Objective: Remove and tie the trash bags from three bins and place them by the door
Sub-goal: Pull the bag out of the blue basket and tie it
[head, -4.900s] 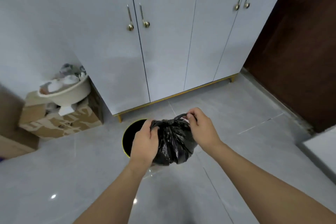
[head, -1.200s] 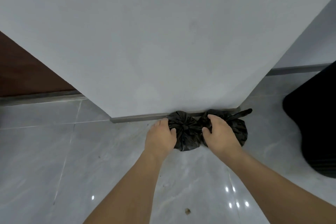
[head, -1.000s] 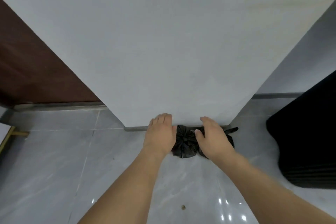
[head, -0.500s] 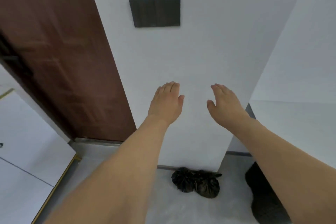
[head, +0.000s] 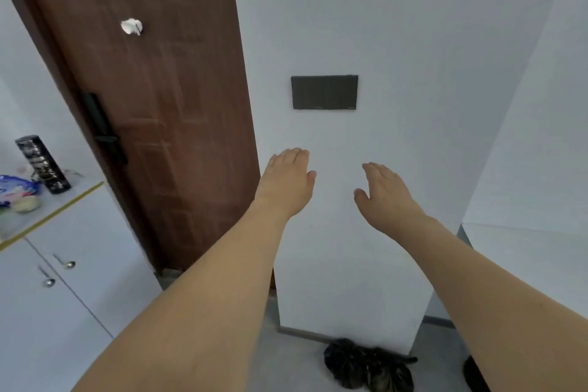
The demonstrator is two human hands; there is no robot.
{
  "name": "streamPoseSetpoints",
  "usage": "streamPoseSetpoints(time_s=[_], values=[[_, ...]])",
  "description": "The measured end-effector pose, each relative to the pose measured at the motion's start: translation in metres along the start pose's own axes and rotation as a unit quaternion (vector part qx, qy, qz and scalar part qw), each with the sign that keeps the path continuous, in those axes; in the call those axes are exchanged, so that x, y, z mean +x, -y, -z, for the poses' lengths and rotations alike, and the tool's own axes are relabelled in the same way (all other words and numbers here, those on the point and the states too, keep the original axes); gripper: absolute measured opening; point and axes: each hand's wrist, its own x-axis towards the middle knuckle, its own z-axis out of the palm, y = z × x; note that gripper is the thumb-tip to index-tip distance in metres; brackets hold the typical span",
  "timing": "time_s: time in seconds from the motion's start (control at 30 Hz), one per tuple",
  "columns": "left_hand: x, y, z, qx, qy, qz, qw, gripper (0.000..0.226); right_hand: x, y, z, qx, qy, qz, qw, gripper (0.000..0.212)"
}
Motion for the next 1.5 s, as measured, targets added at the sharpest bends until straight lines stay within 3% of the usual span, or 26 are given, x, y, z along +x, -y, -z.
streamPoseSetpoints(time_s=[0.13, 0.33, 0.63, 0.83, 1.07, 1.3, 1.5], values=[[-0.035, 0.040, 0.019, 0.033, -0.004, 0.042, 0.999, 0.050, 0.000, 0.043, -0.013, 0.017, 0.014, 0.046, 0.999, 0.058], [-0.119, 0.110, 0.067, 0.063, -0.029, 0.183, 0.981, 0.049, -0.009, 0.135, -0.037, 0.048, 0.058, 0.160, 0.984, 0.056], [-0.321, 0.201, 0.163, 0.153, -0.059, 0.386, 0.908, 0.046, -0.089, 0.320, -0.082, 0.094, 0.140, 0.358, 0.918, 0.049], [-0.497, 0.231, 0.239, 0.210, -0.092, 0.498, 0.837, 0.042, -0.195, 0.455, -0.106, 0.111, 0.193, 0.479, 0.849, 0.059], [-0.701, 0.227, 0.322, 0.262, -0.106, 0.598, 0.750, 0.040, -0.361, 0.587, -0.118, 0.153, 0.249, 0.558, 0.777, 0.050], [-0.888, 0.159, 0.383, 0.308, -0.131, 0.704, 0.627, 0.038, -0.547, 0.676, -0.113, 0.175, 0.296, 0.680, 0.647, 0.052], [-0.995, 0.085, 0.416, 0.332, -0.143, 0.783, 0.506, 0.038, -0.689, 0.720, -0.100, 0.189, 0.321, 0.765, 0.525, 0.052]])
